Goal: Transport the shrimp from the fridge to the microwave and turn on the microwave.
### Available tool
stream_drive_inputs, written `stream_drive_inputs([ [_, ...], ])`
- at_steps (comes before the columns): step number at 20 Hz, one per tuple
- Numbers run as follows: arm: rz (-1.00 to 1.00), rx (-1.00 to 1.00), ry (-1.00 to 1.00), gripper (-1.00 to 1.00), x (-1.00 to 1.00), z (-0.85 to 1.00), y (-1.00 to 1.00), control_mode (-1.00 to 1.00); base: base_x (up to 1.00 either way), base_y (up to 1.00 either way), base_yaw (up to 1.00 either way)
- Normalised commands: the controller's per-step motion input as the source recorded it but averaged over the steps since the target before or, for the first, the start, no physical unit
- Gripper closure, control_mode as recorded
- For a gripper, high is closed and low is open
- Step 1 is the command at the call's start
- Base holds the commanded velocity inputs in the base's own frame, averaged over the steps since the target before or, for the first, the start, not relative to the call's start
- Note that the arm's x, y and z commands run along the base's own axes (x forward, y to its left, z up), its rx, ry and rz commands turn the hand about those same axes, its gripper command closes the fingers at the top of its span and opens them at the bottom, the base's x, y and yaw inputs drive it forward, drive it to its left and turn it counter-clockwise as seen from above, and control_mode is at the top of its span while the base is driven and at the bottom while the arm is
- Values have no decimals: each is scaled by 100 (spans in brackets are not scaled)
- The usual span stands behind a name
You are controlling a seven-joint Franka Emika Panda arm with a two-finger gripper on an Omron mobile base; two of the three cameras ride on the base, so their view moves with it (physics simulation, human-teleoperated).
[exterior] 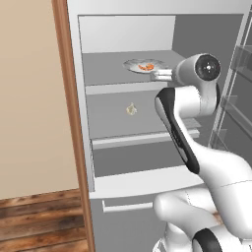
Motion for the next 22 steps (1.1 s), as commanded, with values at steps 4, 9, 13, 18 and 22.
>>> stream_drive_inputs([
  [4,0,0,7,-100,26,16,5,-100,0,0,0],
  [9,0,-2,0,-100,34,1,7,-100,0,0,0],
  [13,0,0,0,-100,44,0,5,-100,0,0,0],
  [18,0,0,0,-100,47,0,7,-100,0,0,0],
  [22,0,0,0,-100,46,4,0,-100,0,0,0],
])
